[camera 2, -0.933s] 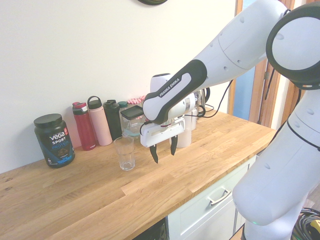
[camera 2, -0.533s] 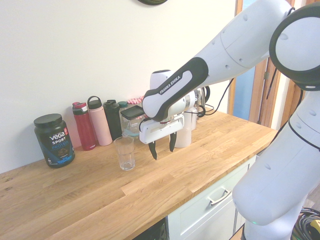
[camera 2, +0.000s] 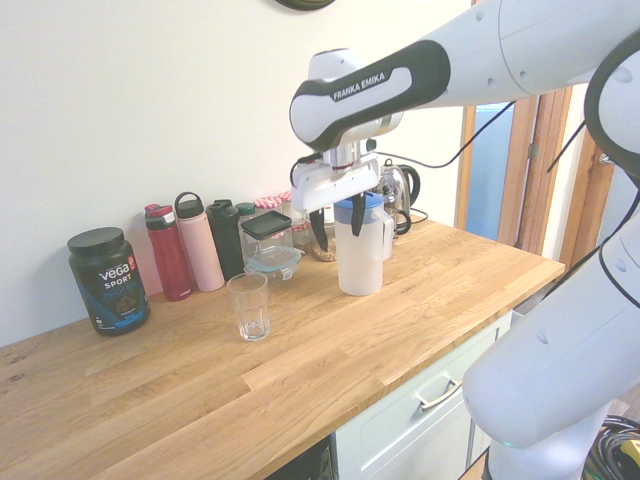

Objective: Pour me some water

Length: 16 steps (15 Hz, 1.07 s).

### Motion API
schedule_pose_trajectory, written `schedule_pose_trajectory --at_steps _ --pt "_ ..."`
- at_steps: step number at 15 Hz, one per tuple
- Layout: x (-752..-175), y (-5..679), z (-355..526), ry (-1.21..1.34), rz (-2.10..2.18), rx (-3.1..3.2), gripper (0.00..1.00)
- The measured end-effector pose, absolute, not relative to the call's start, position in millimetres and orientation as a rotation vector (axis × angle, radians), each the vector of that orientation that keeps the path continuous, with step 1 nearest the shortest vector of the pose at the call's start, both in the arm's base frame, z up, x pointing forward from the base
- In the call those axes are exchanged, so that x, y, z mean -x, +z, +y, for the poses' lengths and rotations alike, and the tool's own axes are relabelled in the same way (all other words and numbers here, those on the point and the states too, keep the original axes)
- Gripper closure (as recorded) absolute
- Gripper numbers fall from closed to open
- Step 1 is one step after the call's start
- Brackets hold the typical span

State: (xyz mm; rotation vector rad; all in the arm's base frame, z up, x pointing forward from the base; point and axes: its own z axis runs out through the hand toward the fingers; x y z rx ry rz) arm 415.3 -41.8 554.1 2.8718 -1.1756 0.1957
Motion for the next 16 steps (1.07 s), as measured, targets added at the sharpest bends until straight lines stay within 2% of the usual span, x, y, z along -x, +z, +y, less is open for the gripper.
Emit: schedule_pose_trajectory --at_steps 6,9,14,15,16 --pt "-401 580 -128 0.229 -1.273 -2.86 0.0" --pt "-397 569 -156 0.205 -1.321 -2.845 0.0" --pt "-423 528 -174 0.246 -1.335 -2.866 0.0" --pt "-428 523 -175 0.267 -1.333 -2.865 1.0" --pt "-431 517 -176 0.281 -1.332 -2.863 1.0"
